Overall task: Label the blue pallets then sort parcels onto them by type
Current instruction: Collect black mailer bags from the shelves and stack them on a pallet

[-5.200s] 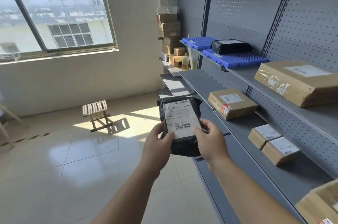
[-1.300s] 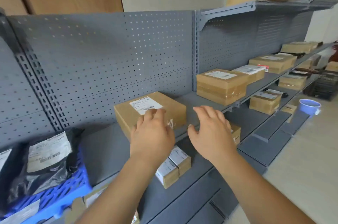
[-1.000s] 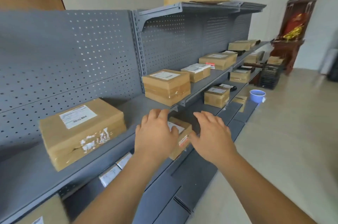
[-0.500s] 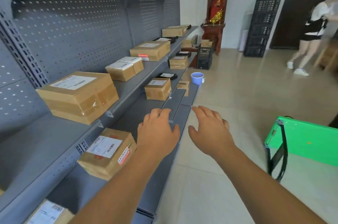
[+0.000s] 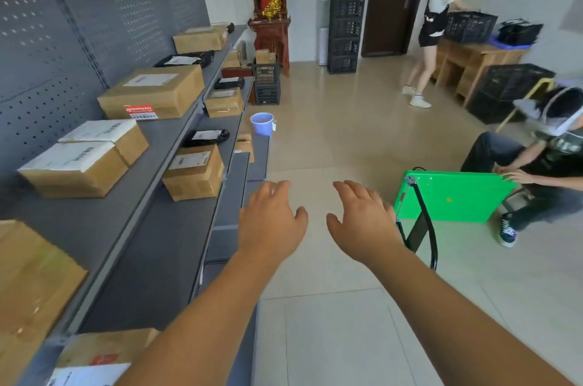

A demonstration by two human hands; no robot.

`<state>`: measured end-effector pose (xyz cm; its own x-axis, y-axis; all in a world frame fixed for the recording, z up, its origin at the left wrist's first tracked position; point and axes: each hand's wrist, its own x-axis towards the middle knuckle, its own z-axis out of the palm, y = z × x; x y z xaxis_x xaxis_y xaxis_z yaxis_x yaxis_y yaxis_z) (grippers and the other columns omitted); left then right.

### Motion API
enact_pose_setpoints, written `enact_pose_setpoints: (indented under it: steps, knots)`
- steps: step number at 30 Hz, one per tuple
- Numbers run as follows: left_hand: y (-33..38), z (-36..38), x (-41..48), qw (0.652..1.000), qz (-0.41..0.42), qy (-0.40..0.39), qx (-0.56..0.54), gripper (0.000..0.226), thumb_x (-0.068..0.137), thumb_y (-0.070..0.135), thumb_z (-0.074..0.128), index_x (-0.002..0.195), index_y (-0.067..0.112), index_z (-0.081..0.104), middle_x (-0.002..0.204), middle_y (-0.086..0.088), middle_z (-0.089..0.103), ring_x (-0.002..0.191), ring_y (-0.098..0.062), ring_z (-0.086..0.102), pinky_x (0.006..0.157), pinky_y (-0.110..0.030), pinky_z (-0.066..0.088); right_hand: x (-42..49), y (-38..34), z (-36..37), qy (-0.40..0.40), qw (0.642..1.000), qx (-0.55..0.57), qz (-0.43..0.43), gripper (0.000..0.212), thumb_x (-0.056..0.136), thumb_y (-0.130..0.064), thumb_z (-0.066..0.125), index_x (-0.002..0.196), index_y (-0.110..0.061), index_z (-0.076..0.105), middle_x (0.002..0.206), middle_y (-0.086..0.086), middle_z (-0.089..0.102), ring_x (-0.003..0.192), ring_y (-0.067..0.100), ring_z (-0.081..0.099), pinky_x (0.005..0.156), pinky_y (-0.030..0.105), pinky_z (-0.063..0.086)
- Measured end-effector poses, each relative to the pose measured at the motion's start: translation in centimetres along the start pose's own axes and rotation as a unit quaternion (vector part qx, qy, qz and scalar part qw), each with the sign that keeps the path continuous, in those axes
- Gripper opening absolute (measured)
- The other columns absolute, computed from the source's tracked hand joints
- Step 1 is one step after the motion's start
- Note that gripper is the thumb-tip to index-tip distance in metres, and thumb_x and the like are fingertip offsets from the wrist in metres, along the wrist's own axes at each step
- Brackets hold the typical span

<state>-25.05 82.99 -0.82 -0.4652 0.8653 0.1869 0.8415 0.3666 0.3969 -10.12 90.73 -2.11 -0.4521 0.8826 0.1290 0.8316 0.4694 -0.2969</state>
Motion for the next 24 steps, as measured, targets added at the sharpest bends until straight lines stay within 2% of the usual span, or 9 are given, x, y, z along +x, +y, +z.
enact_pose_setpoints:
  steps: [4, 10, 17, 24]
  knots:
    - [0.4, 2.2, 4.8, 0.999, 0.028, -0.029, -0.002, 0.047, 0.096, 0.043, 0.052, 0.139, 0.024, 0.046, 0.141, -0.001, 0.050, 0.124, -0.028, 0.048, 0.095, -0.044, 0.043, 3.9, 1.3, 0.8, -0.005, 0.999, -0.001, 0.041, 0.063, 0.096, -0.044, 0.049, 0.154, -0.030, 0.029, 0.160, -0.007, 0.033, 0.145, 0.023, 0.030, 0.115, 0.050, 0.027]
    - [2.2, 5.7, 12.8, 0.997, 0.055, -0.047, 0.003, 0.054, 0.097, 0.043, 0.052, 0.147, 0.024, 0.041, 0.146, -0.001, 0.048, 0.129, -0.028, 0.046, 0.101, -0.043, 0.043, 11.6, 4.2, 2.7, -0.002, 0.998, 0.003, 0.065, 0.064, 0.095, -0.044, 0.049, 0.154, -0.029, 0.029, 0.159, -0.007, 0.034, 0.144, 0.023, 0.031, 0.115, 0.048, 0.027]
    - [5.2, 9.2, 25.0, 0.998, 0.043, -0.043, 0.020, 0.053, 0.097, 0.042, 0.052, 0.146, 0.024, 0.042, 0.145, -0.001, 0.049, 0.129, -0.027, 0.047, 0.100, -0.043, 0.043, 24.2, 7.9, 3.7, -0.014, 0.999, 0.021, 0.037, 0.064, 0.096, -0.047, 0.047, 0.154, -0.030, 0.027, 0.162, -0.007, 0.031, 0.147, 0.022, 0.029, 0.116, 0.047, 0.027]
    - [5.8, 11.5, 36.1, 0.999, -0.014, -0.032, 0.030, 0.052, 0.096, 0.040, 0.053, 0.145, 0.025, 0.043, 0.144, -0.001, 0.047, 0.128, -0.027, 0.046, 0.098, -0.042, 0.040, 37.0, 9.7, 4.9, -0.041, 0.999, 0.021, -0.016, 0.065, 0.096, -0.044, 0.048, 0.155, -0.028, 0.028, 0.161, -0.006, 0.031, 0.147, 0.022, 0.028, 0.115, 0.044, 0.026]
